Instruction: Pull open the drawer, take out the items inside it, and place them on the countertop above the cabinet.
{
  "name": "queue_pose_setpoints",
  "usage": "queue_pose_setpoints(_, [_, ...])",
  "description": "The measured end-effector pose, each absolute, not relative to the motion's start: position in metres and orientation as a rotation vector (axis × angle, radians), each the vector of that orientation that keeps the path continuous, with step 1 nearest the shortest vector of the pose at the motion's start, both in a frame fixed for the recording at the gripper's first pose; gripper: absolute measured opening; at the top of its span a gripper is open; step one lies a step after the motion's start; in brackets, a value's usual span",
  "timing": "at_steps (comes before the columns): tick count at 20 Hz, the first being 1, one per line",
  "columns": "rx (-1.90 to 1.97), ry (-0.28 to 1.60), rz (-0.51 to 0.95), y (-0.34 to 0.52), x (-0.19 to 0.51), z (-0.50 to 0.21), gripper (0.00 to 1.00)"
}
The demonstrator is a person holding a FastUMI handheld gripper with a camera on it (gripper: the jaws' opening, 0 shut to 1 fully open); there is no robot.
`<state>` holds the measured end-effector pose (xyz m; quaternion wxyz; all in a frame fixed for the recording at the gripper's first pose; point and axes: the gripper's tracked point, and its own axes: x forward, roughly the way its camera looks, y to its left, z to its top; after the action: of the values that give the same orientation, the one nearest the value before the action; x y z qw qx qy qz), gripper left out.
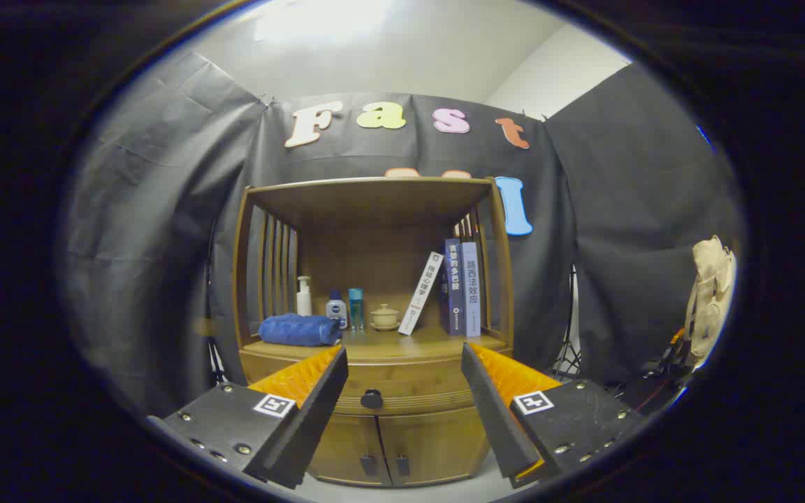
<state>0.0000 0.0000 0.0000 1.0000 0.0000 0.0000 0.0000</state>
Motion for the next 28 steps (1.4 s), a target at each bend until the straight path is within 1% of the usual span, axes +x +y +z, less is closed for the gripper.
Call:
queue_pose_setpoints(19, [-0.025,0.040,0.032,0.007,0.006,-0.016,0.98])
queue_pose_setpoints(28, [0.050,0.068,0.004,0.000,0.036,-0.026,0.98])
